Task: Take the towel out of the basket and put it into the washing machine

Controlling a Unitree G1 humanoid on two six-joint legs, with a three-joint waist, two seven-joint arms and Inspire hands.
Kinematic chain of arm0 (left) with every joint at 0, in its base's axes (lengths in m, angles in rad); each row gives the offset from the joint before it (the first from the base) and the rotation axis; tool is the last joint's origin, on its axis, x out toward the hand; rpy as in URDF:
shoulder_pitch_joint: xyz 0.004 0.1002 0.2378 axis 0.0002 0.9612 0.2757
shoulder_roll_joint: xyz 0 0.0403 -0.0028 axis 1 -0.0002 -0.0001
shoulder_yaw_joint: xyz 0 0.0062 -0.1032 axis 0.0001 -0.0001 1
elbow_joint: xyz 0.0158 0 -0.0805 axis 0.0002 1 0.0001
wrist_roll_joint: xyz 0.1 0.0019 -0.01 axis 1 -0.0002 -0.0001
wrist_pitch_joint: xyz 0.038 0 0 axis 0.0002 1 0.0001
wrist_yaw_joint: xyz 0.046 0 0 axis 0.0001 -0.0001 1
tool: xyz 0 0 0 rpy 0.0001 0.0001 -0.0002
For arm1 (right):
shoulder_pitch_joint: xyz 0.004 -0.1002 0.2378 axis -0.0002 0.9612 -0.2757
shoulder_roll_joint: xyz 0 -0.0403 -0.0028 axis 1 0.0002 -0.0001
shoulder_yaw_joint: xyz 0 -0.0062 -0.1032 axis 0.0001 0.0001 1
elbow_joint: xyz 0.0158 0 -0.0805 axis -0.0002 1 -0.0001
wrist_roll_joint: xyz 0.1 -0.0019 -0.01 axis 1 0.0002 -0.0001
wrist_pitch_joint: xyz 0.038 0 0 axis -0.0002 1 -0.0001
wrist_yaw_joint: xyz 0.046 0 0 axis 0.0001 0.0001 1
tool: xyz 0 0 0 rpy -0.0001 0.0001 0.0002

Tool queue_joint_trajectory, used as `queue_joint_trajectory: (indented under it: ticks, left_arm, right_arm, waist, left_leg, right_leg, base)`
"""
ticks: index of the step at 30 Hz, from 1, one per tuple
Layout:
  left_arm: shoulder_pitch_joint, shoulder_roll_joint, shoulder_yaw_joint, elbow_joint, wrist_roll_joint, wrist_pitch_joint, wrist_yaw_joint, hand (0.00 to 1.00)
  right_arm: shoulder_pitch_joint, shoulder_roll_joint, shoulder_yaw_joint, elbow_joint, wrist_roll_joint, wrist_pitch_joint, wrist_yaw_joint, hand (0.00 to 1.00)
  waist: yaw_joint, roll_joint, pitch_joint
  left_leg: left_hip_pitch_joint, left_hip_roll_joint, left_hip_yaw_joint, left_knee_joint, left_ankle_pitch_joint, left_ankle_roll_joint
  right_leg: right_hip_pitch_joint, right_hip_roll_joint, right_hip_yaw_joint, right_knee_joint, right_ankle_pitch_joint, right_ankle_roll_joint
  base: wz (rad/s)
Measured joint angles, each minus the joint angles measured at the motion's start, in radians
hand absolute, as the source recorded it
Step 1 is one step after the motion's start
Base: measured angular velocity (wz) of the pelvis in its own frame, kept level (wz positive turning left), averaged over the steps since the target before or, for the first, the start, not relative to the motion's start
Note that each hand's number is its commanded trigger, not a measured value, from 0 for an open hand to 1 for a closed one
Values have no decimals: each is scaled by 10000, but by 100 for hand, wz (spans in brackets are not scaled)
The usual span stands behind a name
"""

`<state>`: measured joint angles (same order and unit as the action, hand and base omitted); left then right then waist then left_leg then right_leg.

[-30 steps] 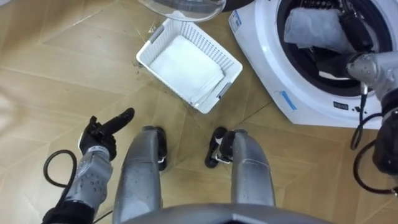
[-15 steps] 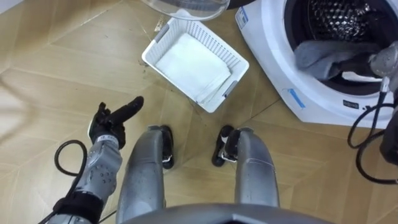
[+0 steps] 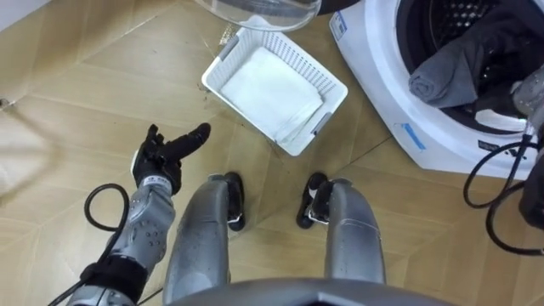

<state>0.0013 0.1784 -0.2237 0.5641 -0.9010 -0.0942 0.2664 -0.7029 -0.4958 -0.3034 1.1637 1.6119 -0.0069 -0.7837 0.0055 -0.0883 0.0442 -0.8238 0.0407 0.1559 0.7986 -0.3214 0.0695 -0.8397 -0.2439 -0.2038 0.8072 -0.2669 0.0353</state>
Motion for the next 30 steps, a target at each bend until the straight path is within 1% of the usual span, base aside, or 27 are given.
queue_joint_trajectory:
  ticks: [1,4,7,9,10,11,12,13,14,15,16,17,18,19,20,21,22,23,24,25,26,27,29,30]
  left_arm:
    - [-20,2,-12,63,0,-2,-4,0]
    - [-85,1,-17,271,0,-2,-13,0]
    - [-114,-10,21,322,25,-2,-118,0]
    - [-188,-22,62,543,430,0,-343,0]
    - [-303,-34,68,892,727,7,-493,0]
    - [-337,-79,122,1099,1057,8,-563,0]
    - [-335,-96,125,1168,1153,4,-591,0]
    - [-345,-110,123,1347,1356,11,-670,0]
    - [-372,-101,143,1582,1715,12,-775,0]
    - [-366,-92,149,1704,1983,15,-797,0]
    - [-370,-75,145,1947,2391,9,-836,0]
    - [-398,-69,142,2271,2618,12,-921,0]
    - [-398,-63,123,2435,2726,13,-983,0]
    - [-321,-48,95,2697,2965,16,-1060,0]
    - [-253,13,16,3064,3187,-2,-1175,0]
    - [-247,47,10,3335,3254,5,-1262,0]
    - [-130,76,18,3680,3401,27,-1363,0]
    - [89,82,68,3829,3609,19,-1458,0]
    - [202,89,80,3873,3730,19,-1492,0]
    - [429,90,173,3970,4020,12,-1562,0]
    - [530,108,280,4206,4320,10,-1636,0]
    - [532,124,297,4365,4380,12,-1650,0]
    - [575,97,614,4797,4637,20,-1714,0]
    - [579,95,655,4859,4742,19,-1729,0]
  right_arm:
    - [59,0,0,-1,24,-122,-17,0]
    - [193,0,-2,-1,60,-240,-27,0]
    - [201,1,-17,-3,25,-251,-36,0]
    - [243,1,-21,0,-46,-277,-13,0]
    - [404,3,-28,-18,-49,-290,83,0]
    - [582,3,-26,-112,-84,-322,191,0]
    - [659,2,-17,-152,-104,-367,236,0]
    - [879,10,12,-342,-225,-508,248,0]
    - [1070,31,54,-430,-475,-561,324,0]
    - [1229,81,93,-439,-612,-581,381,0]
    - [1581,220,267,-593,-906,-652,534,0]
    - [2030,340,721,-707,-1128,-728,731,0]
    - [2302,408,976,-755,-1286,-772,824,0]
    - [2927,571,1506,-895,-1749,-880,1065,0]
    - [3548,801,2069,-990,-2411,-1038,1345,0]
    - [3831,934,2255,-972,-2764,-1101,1508,0]
    - [4371,1165,2555,-897,-3476,-1152,1777,0]
    - [4900,1308,2833,-573,-3975,-1167,2114,0]
    - [5112,1387,2888,-373,-4243,-1174,2290,0]
    - [5493,1575,2929,25,-5001,-1170,2591,0]
    - [5898,1767,3118,378,-5726,-1196,2885,0]
    - [6065,1868,3263,543,-5969,-1209,3060,0]
    - [6593,2388,3579,865,-6982,-1171,3685,0]
    - [6695,2503,3637,912,-7268,-1120,3864,0]
  waist:
    - [21,1,0]
    - [25,0,1]
    - [20,6,2]
    - [46,66,5]
    - [108,143,10]
    - [182,179,11]
    - [240,212,3]
    - [333,316,-6]
    - [392,417,4]
    - [418,455,-7]
    - [572,532,3]
    - [695,597,7]
    - [732,610,4]
    - [800,633,-10]
    - [845,670,-20]
    - [836,677,-24]
    - [831,717,-49]
    - [818,767,-82]
    - [797,792,-99]
    - [781,847,-138]
    - [790,891,-167]
    - [795,906,-176]
    - [780,917,-190]
    - [773,922,-193]
  left_leg:
    - [2,2,9,-35,1,1]
    - [12,8,48,-81,1,2]
    - [11,9,52,-147,0,1]
    - [42,27,33,-178,0,1]
    - [165,22,14,-238,0,0]
    - [322,12,31,-363,1,1]
    - [382,16,46,-411,3,3]
    - [497,27,46,-465,4,5]
    - [646,16,46,-586,8,11]
    - [739,13,47,-670,16,6]
    - [967,15,53,-886,50,-19]
    - [1239,17,44,-1211,150,-56]
    - [1409,2,50,-1408,211,-65]
    - [1747,-2,56,-1762,312,-102]
    - [2036,12,43,-2044,358,-162]
    - [2186,12,32,-2214,401,-193]
    - [2491,35,31,-2523,463,-245]
    - [2746,48,12,-2748,512,-288]
    - [2873,44,1,-2858,539,-300]
    - [3094,49,-35,-3024,558,-328]
    - [3304,62,-43,-3210,575,-359]
    - [3413,76,-40,-3307,594,-387]
    - [4003,136,83,-3724,649,-473]
    - [4157,153,100,-3802,659,-490]
  right_leg:
    - [-1,6,-3,-42,8,7]
    - [-7,5,-2,-74,12,14]
    - [-7,8,-21,-127,15,14]
    - [87,22,-97,-216,32,4]
    - [255,42,-186,-349,83,10]
    - [401,51,-183,-458,103,29]
    - [454,50,-177,-469,114,39]
    - [583,52,-191,-537,128,59]
    - [745,74,-199,-676,153,98]
    - [828,109,-188,-817,180,119]
    - [1078,225,-183,-1078,285,124]
    - [1385,340,-201,-1460,416,140]
    - [1534,353,-222,-1629,474,151]
    - [1864,406,-263,-1975,566,161]
    - [2187,510,-299,-2331,655,151]
    - [2356,550,-327,-2517,702,148]
    - [2681,621,-433,-2873,804,134]
    - [2966,711,-465,-3210,880,144]
    - [3091,733,-480,-3340,893,151]
    - [3341,787,-506,-3552,906,167]
    - [3550,842,-506,-3754,924,169]
    - [3664,886,-498,-3866,961,173]
    - [4178,1019,-459,-4256,1030,150]
    - [4326,1052,-464,-4352,1042,142]
  base:
    - [0]
    - [0]
    - [0]
    - [0]
    - [0]
    - [0]
    - [-3]
    - [0]
    - [0]
    - [-8]
    - [-15]
    - [-12]
    - [-4]
    - [-4]
    - [-6]
    - [-10]
    - [-7]
    - [-5]
    - [0]
    - [0]
    - [-3]
    - [-10]
    - [-15]
    - [-8]
